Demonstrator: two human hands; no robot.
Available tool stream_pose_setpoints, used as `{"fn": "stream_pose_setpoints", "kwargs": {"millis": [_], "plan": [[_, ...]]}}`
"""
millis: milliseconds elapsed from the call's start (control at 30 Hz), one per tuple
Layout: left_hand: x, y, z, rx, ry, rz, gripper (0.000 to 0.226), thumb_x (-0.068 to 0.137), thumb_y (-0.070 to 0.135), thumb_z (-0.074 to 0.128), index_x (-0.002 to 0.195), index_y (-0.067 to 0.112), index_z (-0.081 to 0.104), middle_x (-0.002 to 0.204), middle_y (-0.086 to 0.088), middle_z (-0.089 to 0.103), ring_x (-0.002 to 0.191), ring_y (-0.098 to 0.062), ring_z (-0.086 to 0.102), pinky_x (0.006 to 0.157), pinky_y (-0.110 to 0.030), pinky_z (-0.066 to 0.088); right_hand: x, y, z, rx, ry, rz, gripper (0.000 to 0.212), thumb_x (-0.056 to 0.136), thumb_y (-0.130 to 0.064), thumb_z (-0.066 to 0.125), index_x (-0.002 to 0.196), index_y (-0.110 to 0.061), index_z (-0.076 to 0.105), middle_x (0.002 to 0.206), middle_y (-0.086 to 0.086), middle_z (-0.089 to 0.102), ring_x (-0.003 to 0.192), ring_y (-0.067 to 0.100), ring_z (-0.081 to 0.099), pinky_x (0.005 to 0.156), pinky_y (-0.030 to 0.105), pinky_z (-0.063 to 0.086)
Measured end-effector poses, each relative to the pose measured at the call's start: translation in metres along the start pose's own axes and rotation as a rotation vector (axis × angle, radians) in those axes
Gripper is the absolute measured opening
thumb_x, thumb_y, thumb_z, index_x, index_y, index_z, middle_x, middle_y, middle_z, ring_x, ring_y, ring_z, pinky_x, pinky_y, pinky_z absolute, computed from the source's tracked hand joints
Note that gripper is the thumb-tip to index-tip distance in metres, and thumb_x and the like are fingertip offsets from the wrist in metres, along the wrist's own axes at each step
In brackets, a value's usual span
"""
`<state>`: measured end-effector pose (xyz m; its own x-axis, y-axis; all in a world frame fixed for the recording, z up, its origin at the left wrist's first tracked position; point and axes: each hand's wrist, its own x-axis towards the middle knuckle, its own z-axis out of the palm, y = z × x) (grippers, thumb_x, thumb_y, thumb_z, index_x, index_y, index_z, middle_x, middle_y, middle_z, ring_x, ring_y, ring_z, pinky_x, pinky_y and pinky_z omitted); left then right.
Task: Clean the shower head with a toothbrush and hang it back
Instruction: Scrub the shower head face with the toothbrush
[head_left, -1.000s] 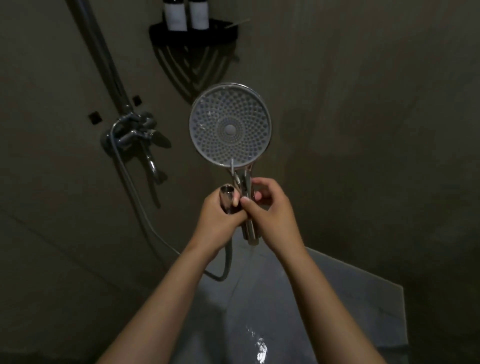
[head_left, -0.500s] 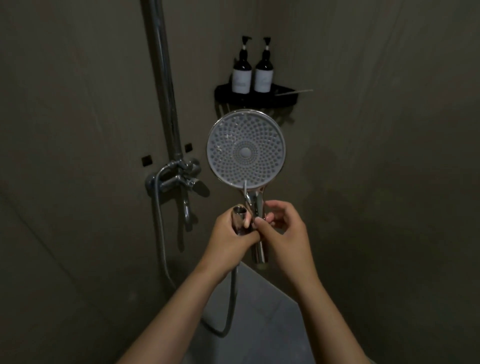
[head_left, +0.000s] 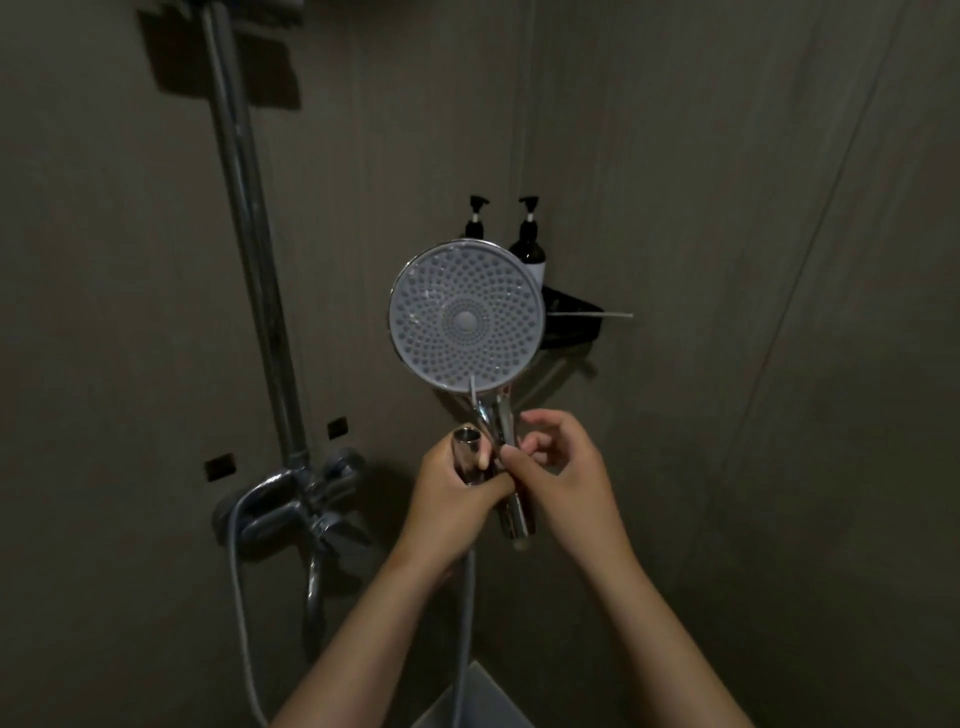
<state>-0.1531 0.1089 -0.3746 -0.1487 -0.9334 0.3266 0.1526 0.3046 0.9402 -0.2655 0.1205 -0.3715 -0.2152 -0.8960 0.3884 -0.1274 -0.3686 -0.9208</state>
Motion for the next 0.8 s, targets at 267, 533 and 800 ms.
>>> {"fn": "stream_pose_setpoints", "kwargs": {"millis": [267,533,800], "plan": [[0.101,-0.004,0.047,-0.001,0.058,0.02,0.044,0.069,-0.009,0.074,0.057,0.027,0.052,0.075,-0.019,0.065,0.083,-0.031,0.068,0.083,-0.047,0.055,0.112,0.012,-0.053,0.089,0.199,0.051,0.032,0.084,-0.009,0.067,0.111,-0.013,0.05,0.081,0.007,0.057,0.067,0.006,0.058,0.062,0.014,0.046],[0.148,-0.012,0.073,0.048,0.055,0.005,0.042,0.07,-0.007,0.075,0.064,0.018,0.042,0.063,0.002,0.055,0.066,-0.011,0.06,0.078,-0.038,0.055,0.196,0.03,-0.091,0.122,0.414,0.253,0.052,0.089,-0.021,0.061,0.133,-0.013,0.035,0.078,0.001,0.057,0.07,0.014,0.056,0.08,0.042,0.052],[0.161,-0.027,0.064,0.066,0.061,-0.04,0.04,0.07,-0.004,0.076,0.063,0.023,0.047,0.075,-0.015,0.06,0.079,-0.026,0.066,0.084,-0.048,0.056,0.222,0.036,-0.078,0.268,0.389,0.271,0.017,0.098,-0.017,0.045,0.115,-0.012,0.045,0.085,0.007,0.052,0.071,0.015,0.056,0.049,0.024,0.056]]}}
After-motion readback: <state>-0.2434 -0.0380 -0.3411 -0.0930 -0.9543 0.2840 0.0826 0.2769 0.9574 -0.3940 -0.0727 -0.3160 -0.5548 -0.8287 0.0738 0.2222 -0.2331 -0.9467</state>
